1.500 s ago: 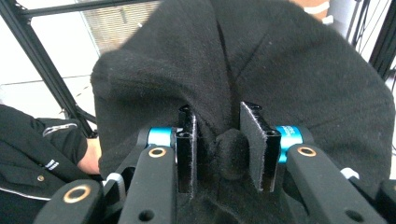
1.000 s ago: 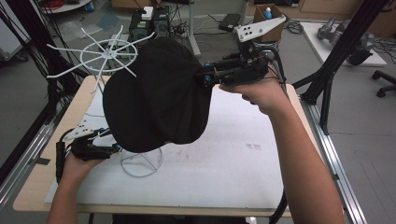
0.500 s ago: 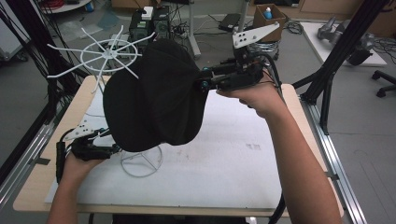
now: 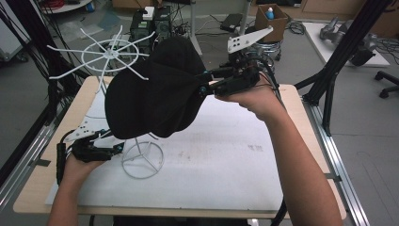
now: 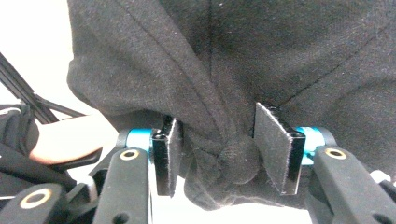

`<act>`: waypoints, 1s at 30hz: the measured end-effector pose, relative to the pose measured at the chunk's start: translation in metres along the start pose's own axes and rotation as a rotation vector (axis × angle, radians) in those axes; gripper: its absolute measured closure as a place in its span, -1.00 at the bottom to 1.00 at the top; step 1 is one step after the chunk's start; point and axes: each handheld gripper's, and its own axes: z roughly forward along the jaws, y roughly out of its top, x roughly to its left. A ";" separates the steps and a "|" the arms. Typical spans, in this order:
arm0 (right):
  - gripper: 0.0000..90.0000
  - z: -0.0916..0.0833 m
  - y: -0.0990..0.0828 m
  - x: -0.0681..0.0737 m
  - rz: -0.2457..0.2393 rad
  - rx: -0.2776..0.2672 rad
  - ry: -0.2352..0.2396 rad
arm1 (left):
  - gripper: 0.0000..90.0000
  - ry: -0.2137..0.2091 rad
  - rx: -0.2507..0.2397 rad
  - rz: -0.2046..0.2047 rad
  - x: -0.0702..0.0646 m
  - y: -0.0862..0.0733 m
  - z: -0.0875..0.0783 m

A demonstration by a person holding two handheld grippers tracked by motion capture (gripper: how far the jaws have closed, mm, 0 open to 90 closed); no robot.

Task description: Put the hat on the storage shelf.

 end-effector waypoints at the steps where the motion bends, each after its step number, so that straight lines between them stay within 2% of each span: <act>1: 0.14 0.000 -0.001 -0.001 -0.001 -0.002 -0.001 | -0.60 0.001 -0.002 -0.002 0.000 0.000 0.000; 7: 0.04 -0.003 -0.009 -0.003 0.024 -0.024 -0.017 | -0.60 0.000 0.002 0.000 0.000 0.000 0.000; 13: -0.03 -0.008 -0.012 -0.003 0.036 -0.019 -0.039 | -0.60 0.001 0.005 0.000 0.000 -0.001 0.001; 20: -0.17 -0.007 -0.011 0.000 0.015 -0.024 -0.051 | -0.60 0.000 0.008 0.002 0.000 -0.001 0.001; 30: -0.30 -0.009 -0.011 0.002 0.017 -0.020 -0.060 | -0.60 -0.001 0.006 0.001 0.000 -0.001 0.001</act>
